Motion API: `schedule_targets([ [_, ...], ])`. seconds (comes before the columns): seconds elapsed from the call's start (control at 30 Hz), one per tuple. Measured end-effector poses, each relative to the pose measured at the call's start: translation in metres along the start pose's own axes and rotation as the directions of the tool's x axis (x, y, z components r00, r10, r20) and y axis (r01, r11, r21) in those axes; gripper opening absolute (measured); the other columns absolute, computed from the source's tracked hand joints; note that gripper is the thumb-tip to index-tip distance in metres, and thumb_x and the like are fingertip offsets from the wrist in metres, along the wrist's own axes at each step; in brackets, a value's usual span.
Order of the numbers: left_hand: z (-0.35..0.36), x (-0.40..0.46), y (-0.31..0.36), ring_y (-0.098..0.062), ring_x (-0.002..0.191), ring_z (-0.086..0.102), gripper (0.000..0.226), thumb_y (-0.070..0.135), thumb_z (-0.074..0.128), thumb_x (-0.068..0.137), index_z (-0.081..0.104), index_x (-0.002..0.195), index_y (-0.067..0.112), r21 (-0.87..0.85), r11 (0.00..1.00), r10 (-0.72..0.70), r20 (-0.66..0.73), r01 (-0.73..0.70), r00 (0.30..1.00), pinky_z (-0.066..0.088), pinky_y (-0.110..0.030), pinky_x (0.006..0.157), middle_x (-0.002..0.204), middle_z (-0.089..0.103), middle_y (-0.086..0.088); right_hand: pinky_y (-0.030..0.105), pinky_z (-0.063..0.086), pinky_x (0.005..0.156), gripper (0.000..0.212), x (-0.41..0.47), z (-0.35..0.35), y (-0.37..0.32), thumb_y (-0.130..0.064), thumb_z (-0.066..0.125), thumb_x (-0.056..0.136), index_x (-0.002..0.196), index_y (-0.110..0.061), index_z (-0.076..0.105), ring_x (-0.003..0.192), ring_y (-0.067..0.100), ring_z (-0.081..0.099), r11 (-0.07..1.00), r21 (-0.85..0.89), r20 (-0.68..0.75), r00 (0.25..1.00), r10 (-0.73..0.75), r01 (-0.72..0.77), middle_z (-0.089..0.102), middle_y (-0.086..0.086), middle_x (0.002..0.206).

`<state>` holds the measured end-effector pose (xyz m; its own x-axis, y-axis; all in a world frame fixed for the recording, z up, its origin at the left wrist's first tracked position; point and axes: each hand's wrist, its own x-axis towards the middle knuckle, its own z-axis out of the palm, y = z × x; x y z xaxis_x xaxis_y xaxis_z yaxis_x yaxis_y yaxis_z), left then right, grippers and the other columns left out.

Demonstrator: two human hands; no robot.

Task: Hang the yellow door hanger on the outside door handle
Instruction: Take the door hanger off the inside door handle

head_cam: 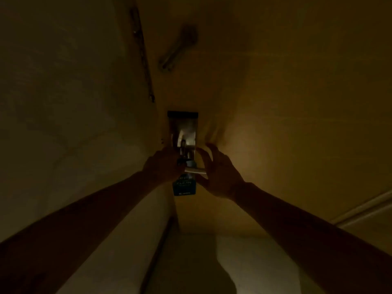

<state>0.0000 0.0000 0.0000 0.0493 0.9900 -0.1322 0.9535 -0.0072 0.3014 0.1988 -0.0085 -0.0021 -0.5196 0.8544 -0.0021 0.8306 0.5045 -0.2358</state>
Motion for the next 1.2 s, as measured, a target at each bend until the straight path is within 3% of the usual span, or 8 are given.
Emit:
schedule_targets([
  [0.17, 0.02, 0.001, 0.0, -0.033, 0.112, 0.058, 0.05, 0.033, 0.053, 0.095, 0.044, 0.138, 0.009, -0.116, 0.992, -0.044, 0.045, 0.049, 0.998, 0.052, -0.042, 0.09, 0.131, 0.057, -0.017, 0.053, 0.032, 0.115, 0.081, 0.01, 0.026, 0.015, -0.05, 0.051, 0.098, 0.159, -0.019, 0.007, 0.145, 0.039, 0.026, 0.999, 0.049, 0.08, 0.997, 0.009, -0.012, -0.001, 0.014, 0.166],
  [0.27, 0.025, 0.001, 0.001, -0.03, 0.091, 0.065, 0.044, 0.03, 0.052, 0.095, 0.047, 0.134, 0.01, -0.13, 0.99, -0.056, 0.028, 0.06, 0.998, 0.053, -0.037, 0.072, 0.114, 0.066, -0.014, 0.052, 0.037, 0.111, 0.08, 0.013, 0.031, 0.016, -0.047, 0.052, 0.098, 0.159, -0.018, 0.009, 0.14, 0.04, 0.034, 0.996, 0.078, 0.094, 0.994, -0.05, 0.042, 0.001, 0.016, 0.166],
  [0.33, 0.024, 0.003, 0.001, -0.027, 0.075, 0.06, 0.034, 0.025, 0.052, 0.095, 0.052, 0.122, 0.003, -0.086, 0.993, -0.08, 0.024, 0.082, 0.996, 0.044, -0.03, 0.06, 0.104, 0.066, -0.018, 0.052, 0.04, 0.108, 0.081, 0.016, 0.032, 0.019, -0.046, 0.054, 0.097, 0.159, -0.019, 0.009, 0.137, 0.04, 0.038, 0.994, 0.089, 0.102, 0.992, -0.079, 0.07, 0.003, 0.017, 0.165],
  [0.6, 0.013, -0.012, 0.015, -0.024, 0.073, 0.057, 0.021, 0.02, 0.05, 0.096, 0.058, 0.098, 0.0, -0.038, 0.986, -0.156, 0.119, 0.162, 0.981, 0.04, -0.03, 0.057, 0.1, 0.065, -0.021, 0.047, 0.048, 0.101, 0.078, 0.008, 0.03, 0.033, -0.036, 0.061, 0.096, 0.157, -0.017, 0.016, 0.135, 0.038, 0.04, 0.975, 0.195, 0.129, 0.983, -0.129, 0.102, 0.002, 0.014, 0.165],
  [0.7, 0.015, -0.016, 0.031, -0.017, 0.065, 0.053, 0.027, 0.022, 0.049, 0.096, 0.058, 0.111, 0.001, 0.009, 0.997, -0.081, 0.146, 0.081, 0.986, 0.036, -0.024, 0.051, 0.096, 0.064, -0.016, 0.045, 0.05, 0.099, 0.079, 0.0, 0.024, 0.044, -0.035, 0.061, 0.096, 0.157, -0.017, 0.015, 0.137, 0.037, 0.039, 0.97, 0.225, 0.11, 0.986, -0.124, 0.096, 0.003, 0.012, 0.165],
  [0.87, 0.03, -0.005, 0.079, -0.025, 0.078, 0.057, 0.028, 0.028, 0.046, 0.097, 0.058, 0.088, 0.004, 0.085, 0.996, 0.018, 0.182, -0.034, 0.983, 0.046, -0.036, 0.07, 0.09, 0.059, -0.012, 0.036, 0.051, 0.089, 0.082, -0.027, 0.016, 0.078, -0.035, 0.061, 0.096, 0.158, -0.022, 0.01, 0.128, 0.032, 0.048, 0.965, 0.261, 0.09, 0.994, -0.065, 0.04, 0.002, 0.011, 0.165],
  [1.03, 0.045, 0.009, 0.151, -0.019, 0.05, 0.043, 0.038, 0.034, 0.04, 0.101, 0.044, 0.067, 0.018, 0.057, 0.991, 0.102, 0.259, -0.12, 0.961, 0.034, -0.034, 0.047, 0.063, 0.046, -0.004, 0.044, 0.048, 0.1, 0.079, -0.072, -0.002, 0.132, -0.036, 0.056, 0.1, 0.159, -0.02, 0.006, 0.137, 0.039, 0.037, 0.946, 0.314, 0.096, 0.994, 0.057, -0.085, 0.0, 0.012, 0.165],
  [1.2, 0.046, 0.008, 0.221, -0.032, 0.072, 0.071, 0.034, 0.031, 0.048, 0.099, 0.067, 0.094, 0.004, -0.116, 0.979, 0.196, 0.28, -0.17, 0.94, 0.058, -0.046, 0.066, 0.087, 0.072, -0.018, 0.05, 0.049, 0.101, 0.09, -0.12, -0.031, 0.174, -0.046, 0.061, 0.095, 0.159, -0.018, 0.004, 0.133, 0.038, 0.043, 0.913, 0.365, 0.072, 0.983, 0.168, -0.183, 0.009, 0.013, 0.162],
])
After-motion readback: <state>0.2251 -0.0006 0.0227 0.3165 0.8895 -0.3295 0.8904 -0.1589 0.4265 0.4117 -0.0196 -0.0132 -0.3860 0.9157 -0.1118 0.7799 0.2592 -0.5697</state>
